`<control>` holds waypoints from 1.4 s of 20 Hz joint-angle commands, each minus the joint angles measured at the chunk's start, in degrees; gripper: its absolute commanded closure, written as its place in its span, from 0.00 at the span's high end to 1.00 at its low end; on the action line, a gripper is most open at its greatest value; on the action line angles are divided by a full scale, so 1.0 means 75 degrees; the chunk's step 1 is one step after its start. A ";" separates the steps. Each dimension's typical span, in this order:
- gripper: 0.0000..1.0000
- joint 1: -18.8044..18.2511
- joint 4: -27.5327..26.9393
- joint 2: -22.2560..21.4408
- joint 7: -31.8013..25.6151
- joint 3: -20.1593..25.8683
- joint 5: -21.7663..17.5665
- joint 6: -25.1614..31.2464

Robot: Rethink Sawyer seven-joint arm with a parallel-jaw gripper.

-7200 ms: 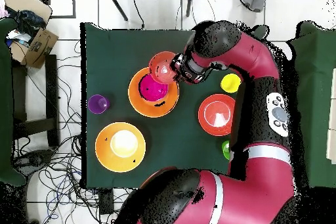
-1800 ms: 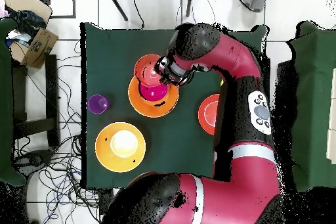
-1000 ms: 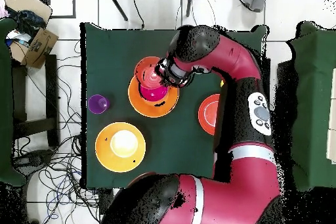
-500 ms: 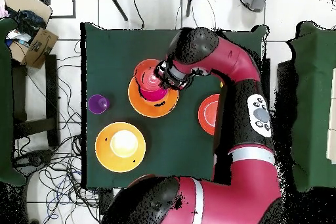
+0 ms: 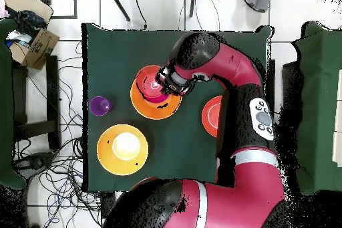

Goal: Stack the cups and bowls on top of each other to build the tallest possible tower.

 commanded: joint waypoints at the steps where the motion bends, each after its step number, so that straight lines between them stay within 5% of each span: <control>1: 0.00 0.0154 0.0579 0.0135 0.0149 0.0298 -0.0340 -0.1074; 28: 0.00 0.0124 0.1009 -0.0012 0.0059 0.0371 -0.0308 -0.1356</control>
